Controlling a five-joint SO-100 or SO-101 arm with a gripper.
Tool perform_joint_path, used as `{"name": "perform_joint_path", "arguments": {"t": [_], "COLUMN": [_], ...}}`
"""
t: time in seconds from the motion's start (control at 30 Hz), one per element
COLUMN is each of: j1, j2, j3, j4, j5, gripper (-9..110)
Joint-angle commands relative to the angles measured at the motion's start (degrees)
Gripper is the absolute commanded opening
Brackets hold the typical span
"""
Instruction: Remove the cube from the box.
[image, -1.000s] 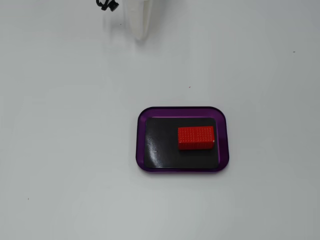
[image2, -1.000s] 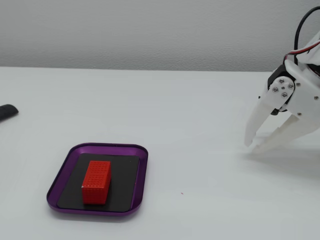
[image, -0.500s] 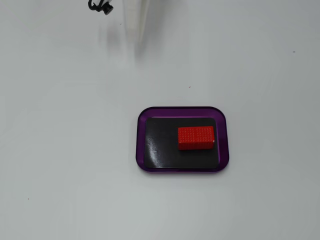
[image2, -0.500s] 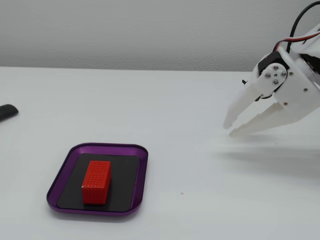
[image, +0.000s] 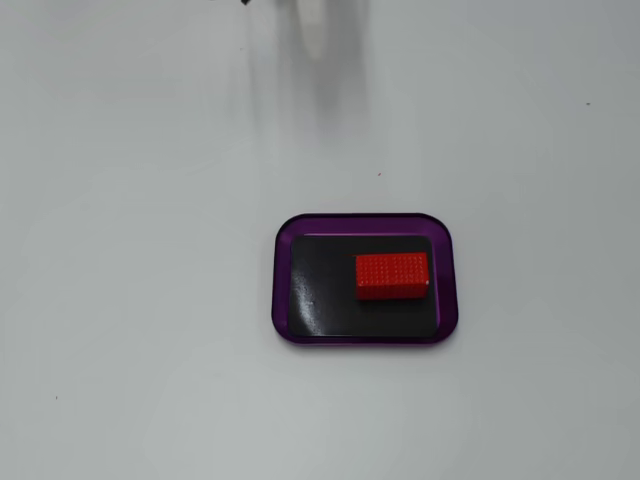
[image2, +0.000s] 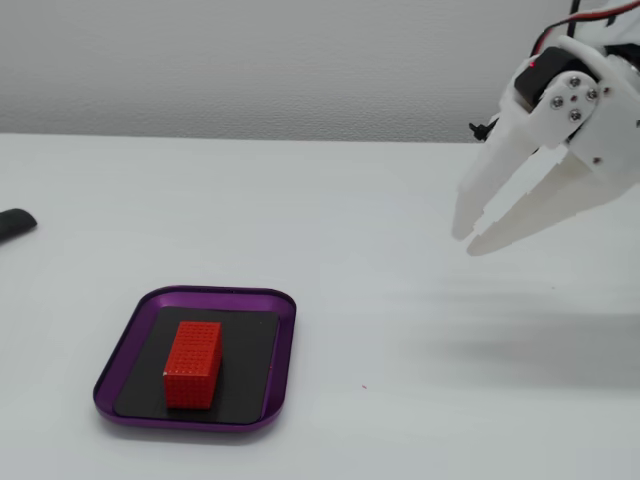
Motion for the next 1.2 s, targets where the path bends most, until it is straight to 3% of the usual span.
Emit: {"name": "perform_joint_path", "arguments": {"t": [0.0, 0.17, 0.5, 1.17], "j1": [-1.9, -2.5, -5.3, -9.1], "j2": [-16.6, -33.6, -53.5, -85.5], "j3": [-14.3, -28.7, -48.5, -77.0], "j4": [-0.4, 1.2, 1.3, 1.7], "j5": [-0.4, 0.4, 0.4, 0.4], "gripper": [0, 1, 25, 25]}}
